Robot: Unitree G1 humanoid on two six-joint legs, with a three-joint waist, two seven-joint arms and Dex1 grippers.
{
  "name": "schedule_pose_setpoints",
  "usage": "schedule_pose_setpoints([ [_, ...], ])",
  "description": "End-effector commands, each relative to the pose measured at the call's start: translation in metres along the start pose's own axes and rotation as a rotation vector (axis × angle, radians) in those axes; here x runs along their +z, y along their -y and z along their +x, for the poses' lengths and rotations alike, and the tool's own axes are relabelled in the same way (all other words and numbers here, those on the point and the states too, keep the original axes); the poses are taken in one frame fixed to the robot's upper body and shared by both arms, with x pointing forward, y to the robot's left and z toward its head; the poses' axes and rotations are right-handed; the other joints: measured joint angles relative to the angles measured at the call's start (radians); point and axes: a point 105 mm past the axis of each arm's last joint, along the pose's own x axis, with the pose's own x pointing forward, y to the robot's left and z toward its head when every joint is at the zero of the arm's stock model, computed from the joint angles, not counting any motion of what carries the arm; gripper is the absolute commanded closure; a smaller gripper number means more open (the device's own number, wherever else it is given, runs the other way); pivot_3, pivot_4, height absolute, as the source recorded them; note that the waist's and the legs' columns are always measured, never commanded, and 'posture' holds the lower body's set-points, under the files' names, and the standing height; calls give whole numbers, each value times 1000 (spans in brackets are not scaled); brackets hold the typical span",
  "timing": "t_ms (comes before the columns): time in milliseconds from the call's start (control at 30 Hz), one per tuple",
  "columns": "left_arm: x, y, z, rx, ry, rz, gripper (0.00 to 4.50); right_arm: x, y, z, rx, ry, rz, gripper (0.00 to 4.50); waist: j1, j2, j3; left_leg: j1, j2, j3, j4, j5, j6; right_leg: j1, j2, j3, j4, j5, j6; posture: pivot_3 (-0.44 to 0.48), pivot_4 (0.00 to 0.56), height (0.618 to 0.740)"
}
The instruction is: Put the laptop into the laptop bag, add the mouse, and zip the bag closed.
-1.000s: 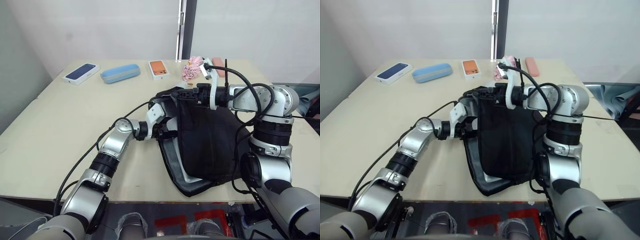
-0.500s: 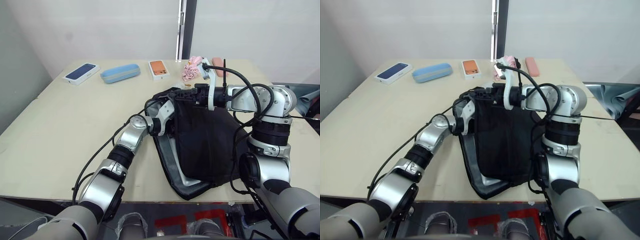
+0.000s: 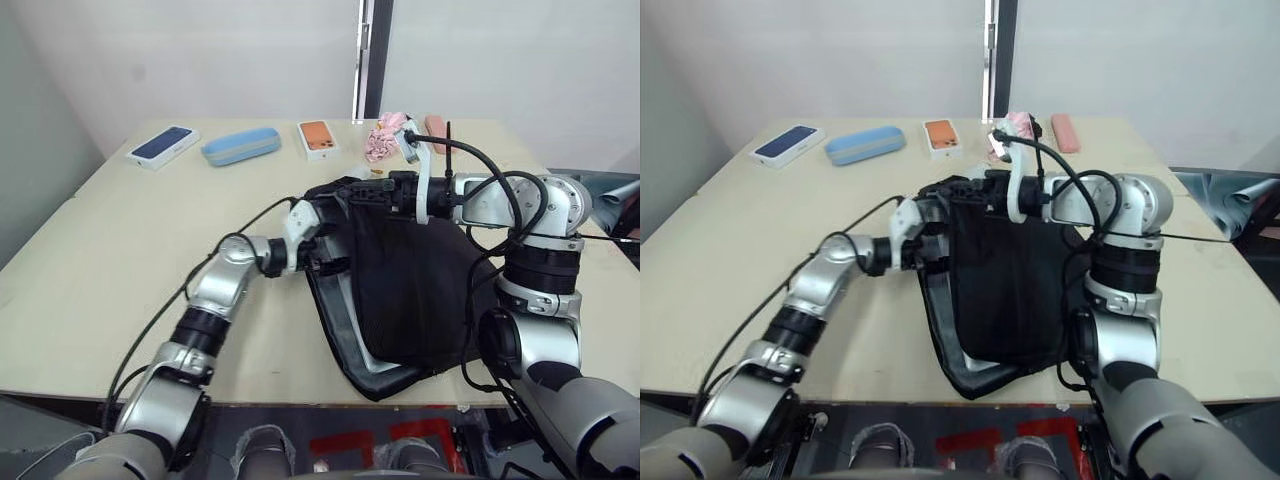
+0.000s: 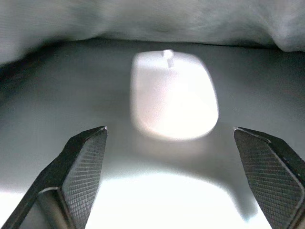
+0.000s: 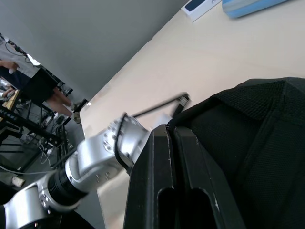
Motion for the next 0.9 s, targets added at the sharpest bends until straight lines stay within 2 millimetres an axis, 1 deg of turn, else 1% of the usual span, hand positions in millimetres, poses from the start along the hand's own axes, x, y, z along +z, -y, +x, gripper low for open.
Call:
schedule_pose_setpoints([
  [33,14,15,-46,-63,-52,-56,102,-7,-9,7,73,-26,-33,4500,-5,0,0,0,0,0,0,0,0,0,0,0,0,0,0,0,150,740],
  [100,16,16,-62,-43,-71,-88,102,-13,-9,11,85,-51,-41,4500,-4,1,1,0,0,0,-2,0,-1,-1,0,-1,0,-1,-1,0,150,740],
  [133,17,15,-74,-17,-84,-101,102,-16,-10,13,100,-68,-45,4500,-1,2,1,0,0,-1,-2,0,-2,-1,0,-2,0,-1,-1,0,150,740],
  [167,16,13,-89,20,-100,-114,102,-21,-11,17,112,-92,-59,4500,-1,2,1,-1,0,-1,-2,0,-2,-1,0,-2,0,-1,-1,0,150,740],
  [200,12,8,-109,75,-123,-139,102,-29,-14,22,137,-133,-78,4500,-2,2,1,0,0,-1,-1,0,-2,0,0,-2,0,-1,-1,0,150,740],
  [267,6,4,-139,158,-162,-177,102,-42,-18,27,188,-201,-109,4500,-12,2,1,0,1,-1,-2,-1,-2,0,0,-2,-1,-1,-1,0,150,740],
  [333,0,3,-158,209,-195,-193,102,-52,-22,28,239,-256,-136,4500,-13,2,1,0,1,-2,-3,-1,-3,0,1,-3,-1,-2,-1,0,150,740],
  [400,-3,3,-178,267,-218,-207,102,-67,-31,23,331,-346,-171,4500,-10,2,1,0,1,-2,-3,-1,-3,0,1,-3,-2,-2,-1,0,150,740],
  [467,-3,4,-191,307,-216,-225,102,-79,-36,17,399,-412,-194,4500,-7,2,2,-1,1,-3,-3,-1,-3,1,1,-4,-4,-2,-1,0,150,740],
  [500,-5,6,-196,322,-223,-232,102,-84,-36,17,413,-437,-219,4500,-4,2,1,-1,1,-3,-3,-1,-3,1,1,-4,-5,-2,-1,0,150,740],
  [567,-9,9,-205,350,-239,-244,102,-92,-32,17,422,-463,-240,4500,-7,2,1,-1,1,-3,-4,-1,-3,1,1,-5,-5,-2,-1,0,150,740],
  [633,-10,10,-211,380,-231,-259,102,-94,-27,18,416,-452,-268,4500,-8,2,1,-1,1,-4,-3,-1,-3,1,1,-5,-4,-2,-1,0,150,740],
  [667,-10,11,-213,392,-226,-264,32,-95,-24,18,411,-444,-279,4200,-9,2,1,-1,1,-4,-3,-3,1,1,1,-5,-3,-2,-1,0,150,740],
  [733,-11,12,-216,406,-224,-265,0,-94,-21,17,402,-429,-292,3612,-9,2,1,-1,1,-4,-1,-3,2,0,1,-4,-1,-2,-1,0,150,740],
  [833,-11,14,-217,413,-223,-267,0,-93,-17,14,387,-412,-302,2535,-9,1,1,0,1,-4,0,-3,2,1,1,-4,0,-2,-1,0,150,740],
  [867,-10,14,-218,414,-222,-266,0,-93,-16,11,381,-410,-310,2283,-9,1,1,0,1,-4,0,-3,2,1,1,-4,1,-2,-1,0,150,740],
  [900,-9,13,-219,419,-220,-261,0,-93,-13,9,364,-404,-317,1902,-8,1,1,0,1,-4,1,-3,2,1,1,-4,1,-2,-1,0,150,740],
])
